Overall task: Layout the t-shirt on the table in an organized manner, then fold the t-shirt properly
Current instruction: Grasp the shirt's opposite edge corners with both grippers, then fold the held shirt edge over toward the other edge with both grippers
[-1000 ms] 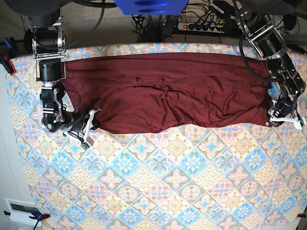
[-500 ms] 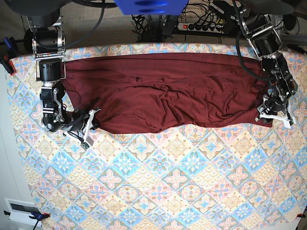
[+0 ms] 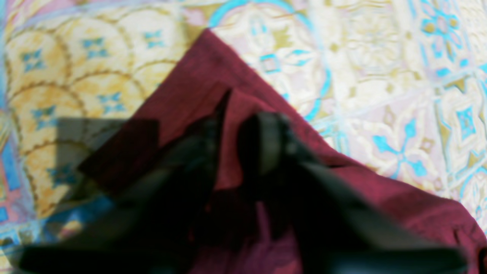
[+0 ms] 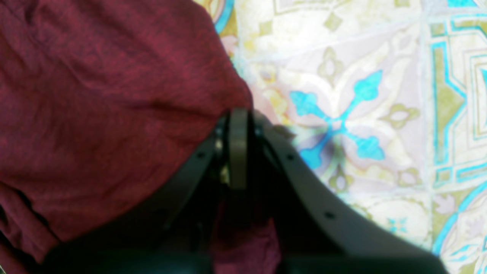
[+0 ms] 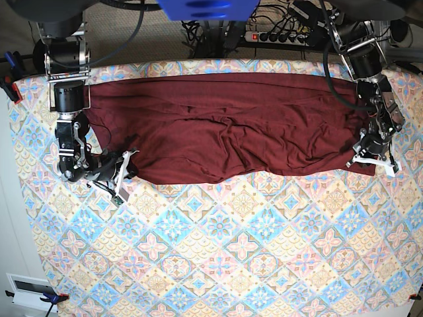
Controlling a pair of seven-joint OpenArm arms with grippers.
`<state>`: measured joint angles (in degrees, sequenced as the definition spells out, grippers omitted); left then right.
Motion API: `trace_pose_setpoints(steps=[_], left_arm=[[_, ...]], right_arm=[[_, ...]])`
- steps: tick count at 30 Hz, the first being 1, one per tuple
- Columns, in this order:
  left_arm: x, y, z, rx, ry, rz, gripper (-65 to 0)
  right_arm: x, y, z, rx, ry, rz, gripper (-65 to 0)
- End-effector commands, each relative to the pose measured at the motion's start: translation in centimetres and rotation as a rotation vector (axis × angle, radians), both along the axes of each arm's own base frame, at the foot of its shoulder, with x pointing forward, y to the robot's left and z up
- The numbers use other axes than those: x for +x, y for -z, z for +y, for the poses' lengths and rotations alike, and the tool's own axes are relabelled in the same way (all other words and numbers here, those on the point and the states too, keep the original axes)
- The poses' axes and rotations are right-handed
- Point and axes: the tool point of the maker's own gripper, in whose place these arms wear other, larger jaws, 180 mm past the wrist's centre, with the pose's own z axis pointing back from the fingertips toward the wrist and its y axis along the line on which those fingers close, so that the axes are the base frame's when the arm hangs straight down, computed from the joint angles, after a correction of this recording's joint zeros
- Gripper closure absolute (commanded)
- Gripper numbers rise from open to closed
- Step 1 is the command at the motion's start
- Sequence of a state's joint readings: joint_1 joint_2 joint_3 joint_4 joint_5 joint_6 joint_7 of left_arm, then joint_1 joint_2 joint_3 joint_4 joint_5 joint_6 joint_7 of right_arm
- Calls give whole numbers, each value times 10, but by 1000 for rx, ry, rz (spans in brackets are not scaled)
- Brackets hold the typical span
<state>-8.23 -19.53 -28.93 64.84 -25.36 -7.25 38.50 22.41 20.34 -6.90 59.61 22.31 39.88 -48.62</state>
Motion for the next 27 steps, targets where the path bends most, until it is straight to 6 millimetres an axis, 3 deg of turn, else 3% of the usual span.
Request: trace_pose_setpoints(steps=[1, 4, 7, 9, 13, 18, 23, 27], left_arm=[[12, -22, 7, 31, 5, -50, 0], [17, -40, 7, 62, 19, -92, -10], [24, -59, 7, 88, 31, -138, 0], [22, -74, 12, 111, 22, -171, 0], [19, -97, 11, 116, 20, -243, 0], [7, -112, -1, 76, 46, -305, 0], [-18, -127, 10, 83, 18, -345, 0], [-35, -130, 22, 60, -20, -359, 0]], right_arm=[[13, -16, -6, -4, 5, -45, 0], [17, -24, -3, -6, -7, -72, 0], [27, -49, 6, -18, -46, -154, 0], [21, -55, 8, -29, -61, -175, 0], [17, -69, -5, -49, -26, -208, 0], [5, -74, -23, -68, 28, -216, 0], [-9, -76, -48, -93, 98, -205, 0], [-23, -71, -54, -101, 111, -198, 0]])
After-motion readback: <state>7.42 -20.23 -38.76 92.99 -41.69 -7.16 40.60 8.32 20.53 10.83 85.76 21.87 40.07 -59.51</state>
